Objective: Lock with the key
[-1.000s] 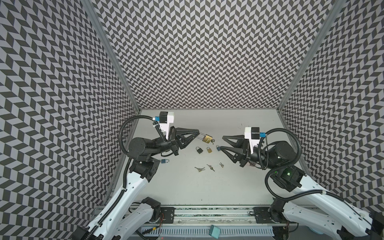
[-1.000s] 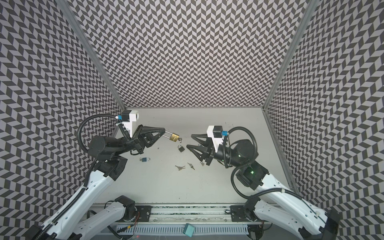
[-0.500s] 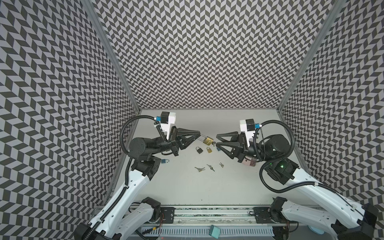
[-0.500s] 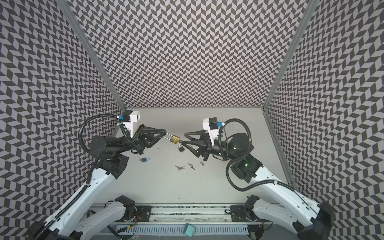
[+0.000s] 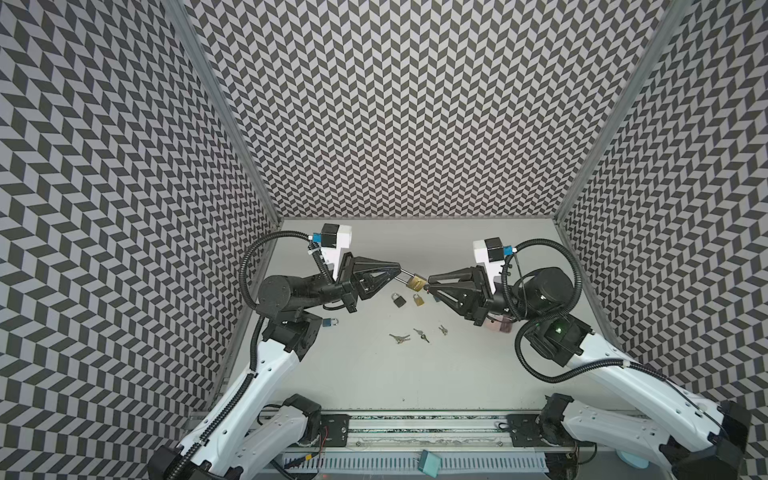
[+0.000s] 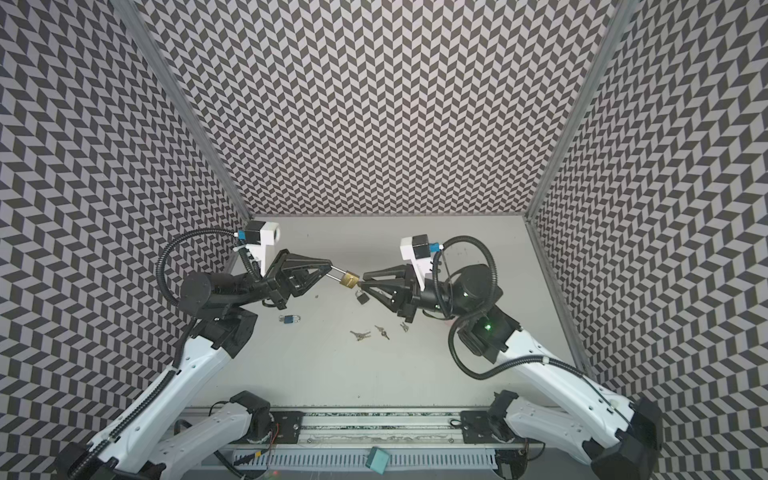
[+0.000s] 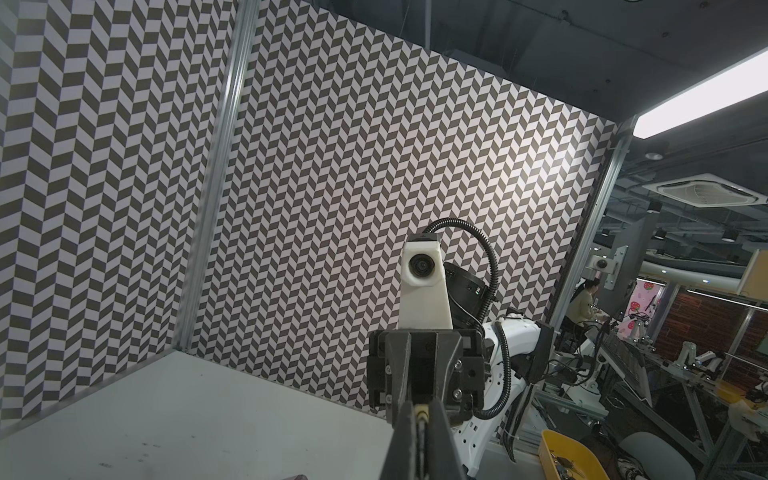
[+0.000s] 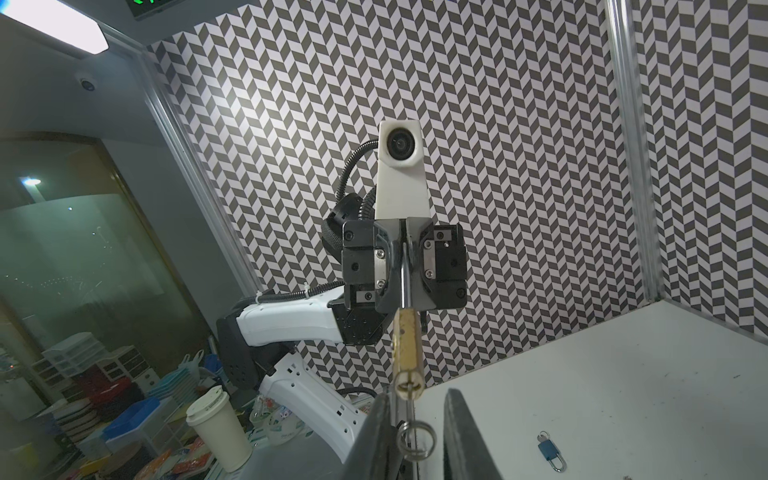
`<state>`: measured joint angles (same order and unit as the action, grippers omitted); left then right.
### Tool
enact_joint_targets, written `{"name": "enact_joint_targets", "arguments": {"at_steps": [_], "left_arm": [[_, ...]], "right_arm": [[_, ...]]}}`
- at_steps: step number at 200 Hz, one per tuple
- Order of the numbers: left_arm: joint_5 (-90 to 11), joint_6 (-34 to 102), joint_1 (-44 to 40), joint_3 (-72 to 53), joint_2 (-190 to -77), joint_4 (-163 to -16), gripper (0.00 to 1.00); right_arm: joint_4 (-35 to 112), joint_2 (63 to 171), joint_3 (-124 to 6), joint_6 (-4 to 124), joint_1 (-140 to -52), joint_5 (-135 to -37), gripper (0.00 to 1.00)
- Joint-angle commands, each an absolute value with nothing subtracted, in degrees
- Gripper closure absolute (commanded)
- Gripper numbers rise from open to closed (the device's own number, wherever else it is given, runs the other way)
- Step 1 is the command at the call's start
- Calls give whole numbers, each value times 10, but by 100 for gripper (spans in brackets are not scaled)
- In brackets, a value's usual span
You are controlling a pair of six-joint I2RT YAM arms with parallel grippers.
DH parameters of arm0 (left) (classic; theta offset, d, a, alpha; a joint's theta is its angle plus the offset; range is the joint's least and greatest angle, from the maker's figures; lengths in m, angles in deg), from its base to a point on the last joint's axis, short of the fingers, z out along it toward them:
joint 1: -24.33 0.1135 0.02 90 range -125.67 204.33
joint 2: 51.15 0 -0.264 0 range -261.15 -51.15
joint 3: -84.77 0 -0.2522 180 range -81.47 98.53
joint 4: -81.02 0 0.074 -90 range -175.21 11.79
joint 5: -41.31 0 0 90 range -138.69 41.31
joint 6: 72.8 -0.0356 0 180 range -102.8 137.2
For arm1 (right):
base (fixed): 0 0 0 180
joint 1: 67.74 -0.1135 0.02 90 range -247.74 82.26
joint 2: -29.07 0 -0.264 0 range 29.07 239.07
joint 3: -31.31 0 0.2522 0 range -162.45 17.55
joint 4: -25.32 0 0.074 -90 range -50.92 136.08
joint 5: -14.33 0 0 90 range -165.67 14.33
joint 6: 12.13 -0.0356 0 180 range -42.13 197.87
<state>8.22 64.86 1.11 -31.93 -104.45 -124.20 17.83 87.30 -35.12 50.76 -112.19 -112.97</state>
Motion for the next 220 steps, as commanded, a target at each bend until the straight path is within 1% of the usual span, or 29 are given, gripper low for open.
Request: {"name": "enact_joint_targets", "arguments": {"at_steps": [1,46,131,220], "left_arm": [[87,654,9,-319,-1040,-1264,100],[86,649,5,-316,-1042,-1259,100],[80,644,-2,-314,-1041,-1252,100],[58,629,2,-307,-1031,-1225,100]], "right_arm": [[146,878,-366,500,-1120,-1140,79],[141,882,-364,494,-1120,-1145,82],[137,876,-358,491,-1120,-1148,100],[154,849,-342,517,-1120,-1142,100]]}}
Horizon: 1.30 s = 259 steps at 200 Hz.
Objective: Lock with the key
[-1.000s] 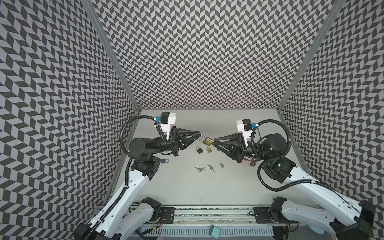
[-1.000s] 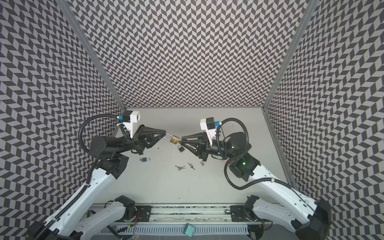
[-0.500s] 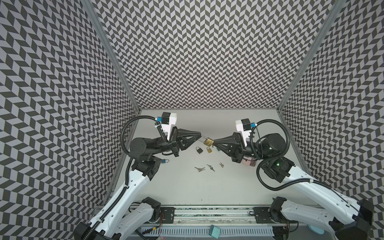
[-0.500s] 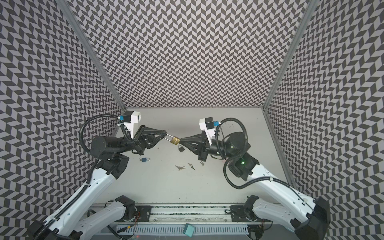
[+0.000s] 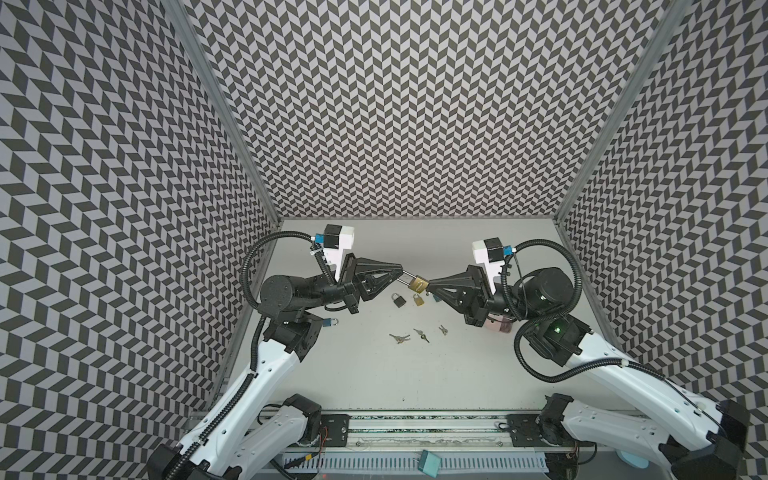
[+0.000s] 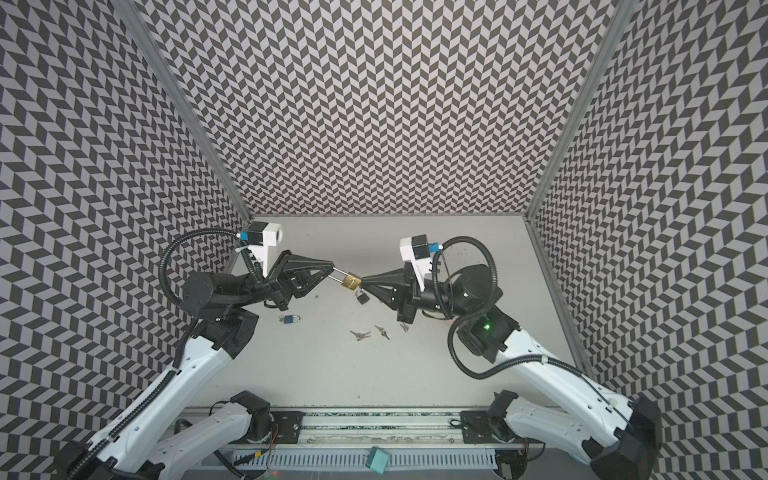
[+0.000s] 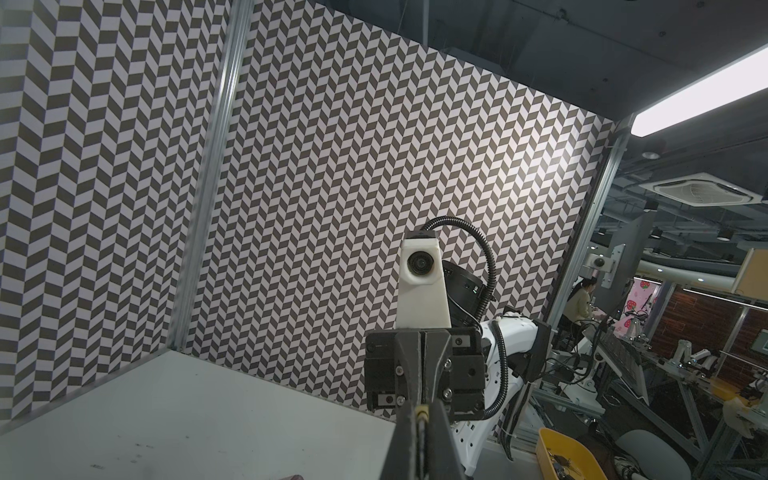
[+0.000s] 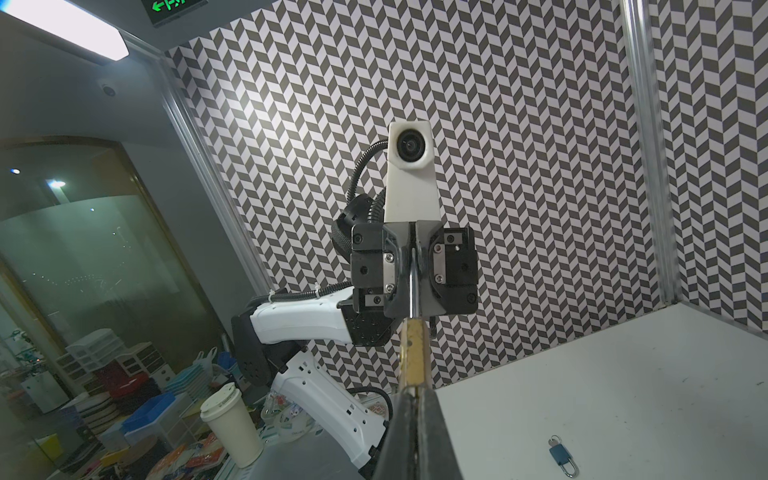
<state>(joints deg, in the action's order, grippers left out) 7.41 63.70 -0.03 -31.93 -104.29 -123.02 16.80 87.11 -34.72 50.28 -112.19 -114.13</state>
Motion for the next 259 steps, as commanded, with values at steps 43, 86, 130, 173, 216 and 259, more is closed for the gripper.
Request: {"name": "enact_joint_targets", "arguments": {"at_steps": [43,86,130,173,216,259], "left_arm": [[59,633,12,-287,-1027,-1222,100],[46,611,19,-278,-1020,-1182,100],[-89,465,25,-216,-1030,-914,100],[-251,400,29,-160,-1086,-718,100],[-297,418,57,-190,-1130,-674,100],[-298,435,120,-244,-1118,-669,100]], "right_arm": [[171,829,-332,530,-1120,-1141,100],[187,820,-331,549,-1120,-1126,100],[306,827,-338,675,-1132,-1025,100],[369,879,-329,758,-1229,-857,100],[328,968,-300,735,-1286,-821,100],[311,1063,-306,732,-1308,-808,100]]}}
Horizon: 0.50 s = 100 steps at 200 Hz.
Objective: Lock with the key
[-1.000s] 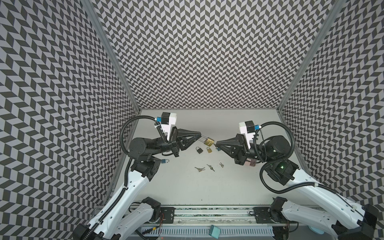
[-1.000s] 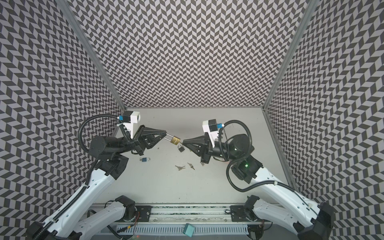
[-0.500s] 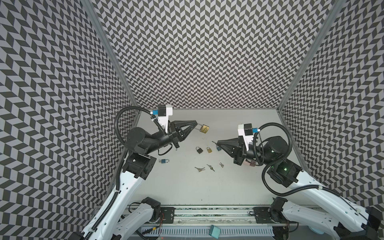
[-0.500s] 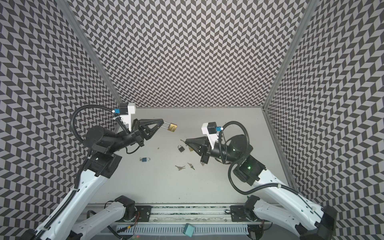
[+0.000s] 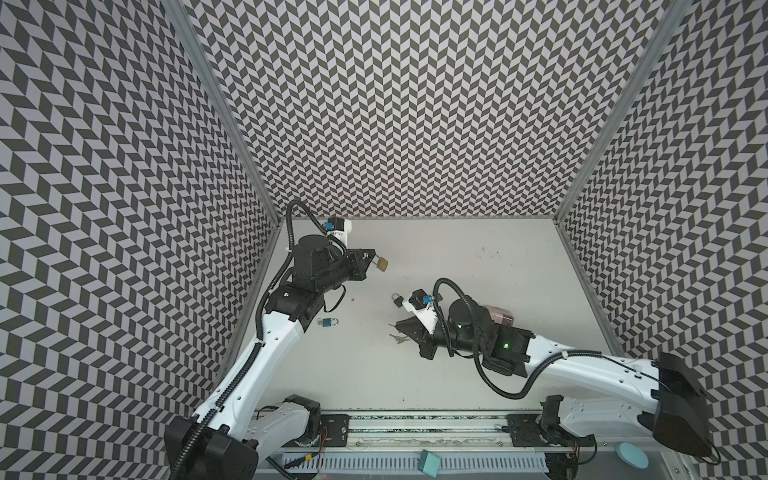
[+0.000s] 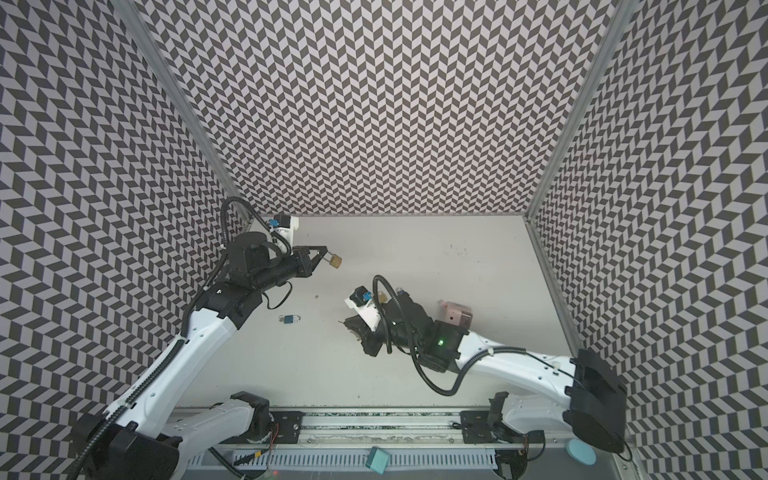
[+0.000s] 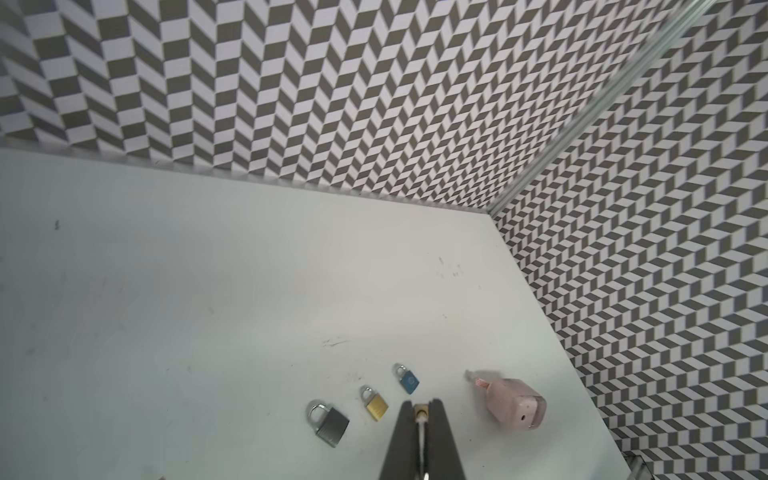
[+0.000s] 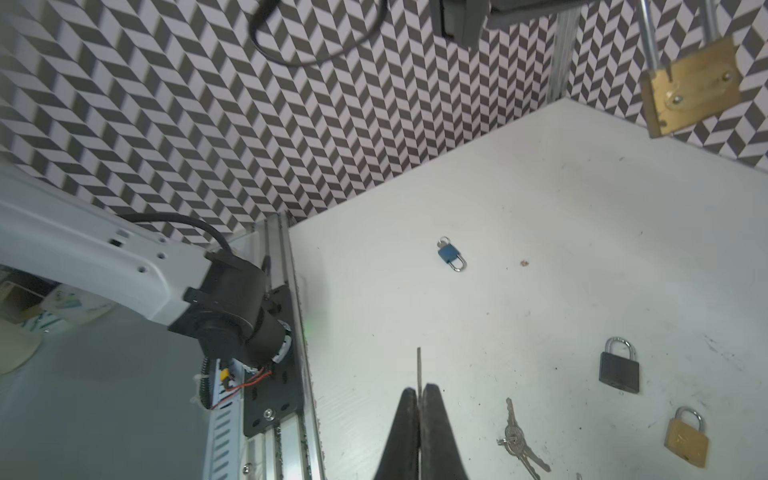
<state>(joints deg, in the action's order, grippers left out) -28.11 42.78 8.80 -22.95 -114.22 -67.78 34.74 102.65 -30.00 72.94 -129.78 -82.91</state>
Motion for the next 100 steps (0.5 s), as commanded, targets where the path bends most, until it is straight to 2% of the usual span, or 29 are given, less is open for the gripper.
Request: {"name": "enact_joint_targets", "arguments": {"at_steps": [1,54,100], "left_arm": [[-298,435,122,-245,-1117,-669,100],[-285,426,202,-289,-1074,-651,100],[-272,429,219,-308,-1049,-651,100]], "right_arm": [[311,1065,-307,733,-1308,-808,100],[308,1205,-364,726,-1314,-822,100],[290,1313,-415,710,-1312,-805,100]]}}
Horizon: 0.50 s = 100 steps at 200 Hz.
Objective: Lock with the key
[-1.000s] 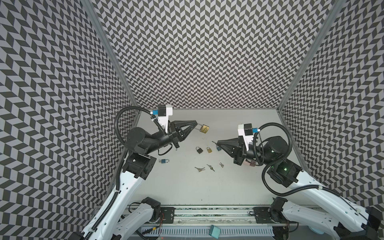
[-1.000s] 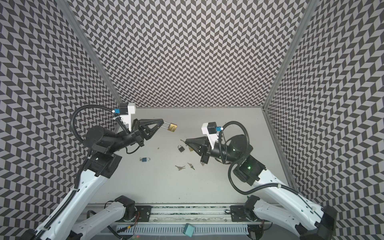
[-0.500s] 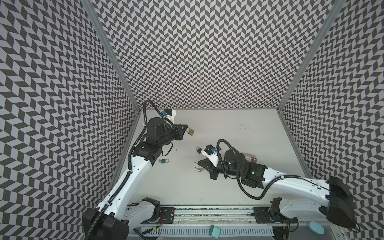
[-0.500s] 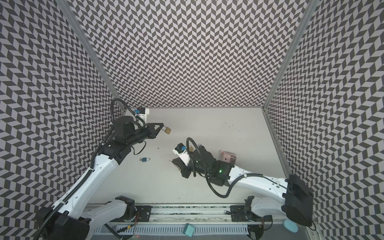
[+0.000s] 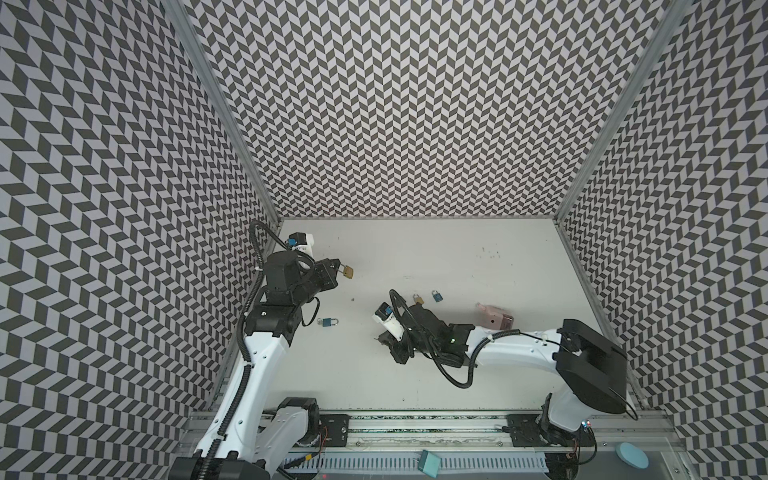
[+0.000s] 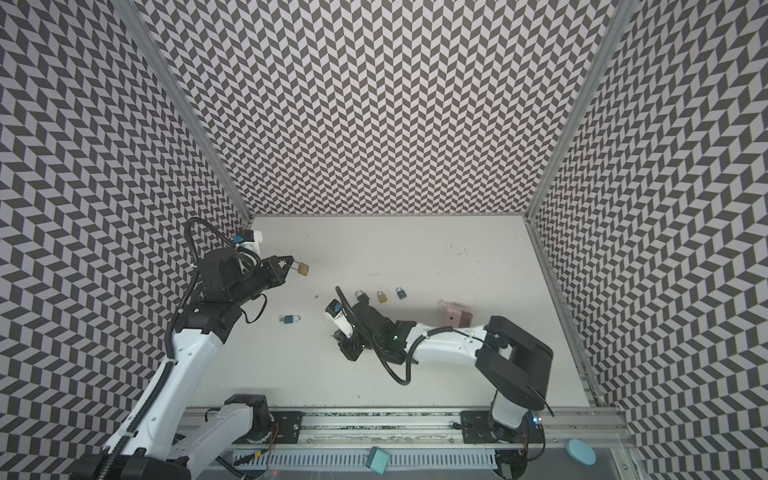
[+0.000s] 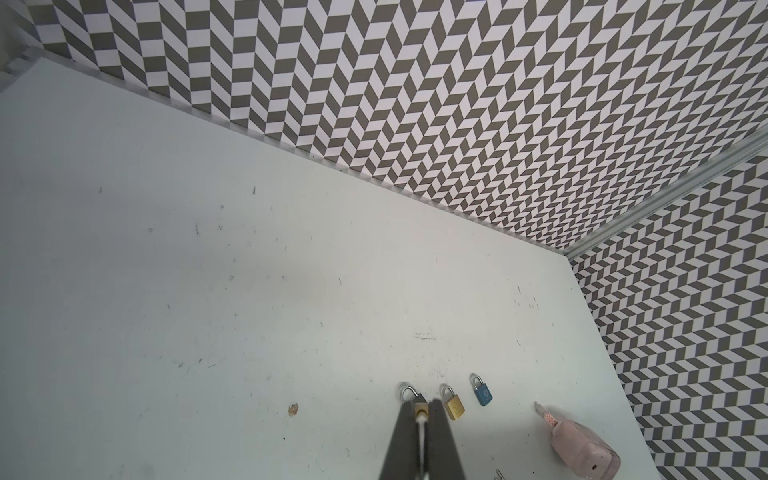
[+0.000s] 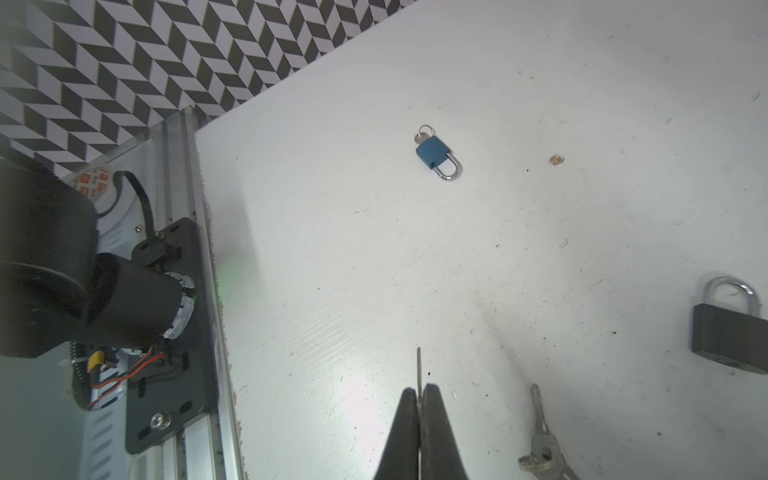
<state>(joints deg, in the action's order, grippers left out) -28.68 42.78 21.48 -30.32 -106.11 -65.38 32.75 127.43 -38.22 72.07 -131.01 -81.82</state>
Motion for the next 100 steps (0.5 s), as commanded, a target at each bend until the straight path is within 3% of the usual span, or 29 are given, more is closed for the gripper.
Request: {"name": "enact_joint_targets", "arguments": {"at_steps": [1,100], "left_arm": [[-271,429,219,-308,-1049,-651,100],[-234,457,219,-336,-1038,-686,100]], "right_arm": [[290,1315,-415,709,-1312,-805,100],[300,1415,-471,680,-1292,-797,100]]}}
